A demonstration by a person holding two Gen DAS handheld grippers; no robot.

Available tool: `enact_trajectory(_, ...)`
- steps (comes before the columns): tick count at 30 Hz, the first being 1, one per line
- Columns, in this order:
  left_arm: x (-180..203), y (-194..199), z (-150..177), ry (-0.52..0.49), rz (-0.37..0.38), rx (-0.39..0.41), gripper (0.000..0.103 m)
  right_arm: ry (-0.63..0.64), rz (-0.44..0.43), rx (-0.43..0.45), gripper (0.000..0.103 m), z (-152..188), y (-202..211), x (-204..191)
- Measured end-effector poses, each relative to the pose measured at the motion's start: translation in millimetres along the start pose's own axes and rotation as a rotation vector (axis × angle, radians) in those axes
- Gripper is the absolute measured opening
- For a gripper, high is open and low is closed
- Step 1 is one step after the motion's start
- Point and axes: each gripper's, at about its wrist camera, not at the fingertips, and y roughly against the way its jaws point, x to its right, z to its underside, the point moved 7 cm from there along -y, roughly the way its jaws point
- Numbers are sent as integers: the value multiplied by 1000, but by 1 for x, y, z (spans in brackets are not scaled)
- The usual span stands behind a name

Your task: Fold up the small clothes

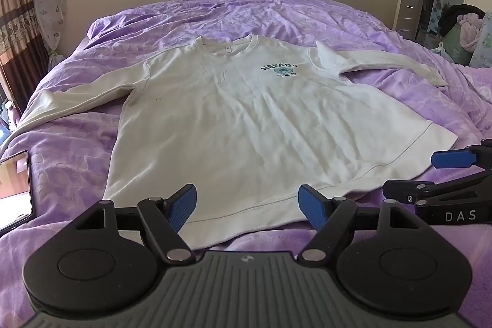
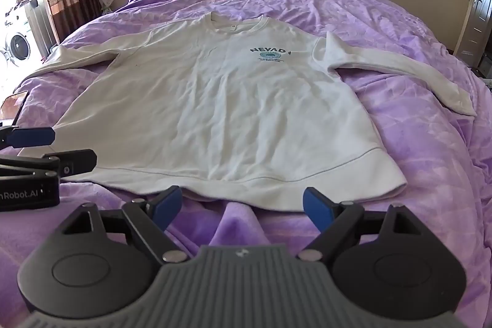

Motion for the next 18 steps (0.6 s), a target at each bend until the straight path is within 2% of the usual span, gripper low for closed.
enact_trajectory(18,0,0,0,0,0,-2,88,-3,-3,-4,82,0,-1,0)
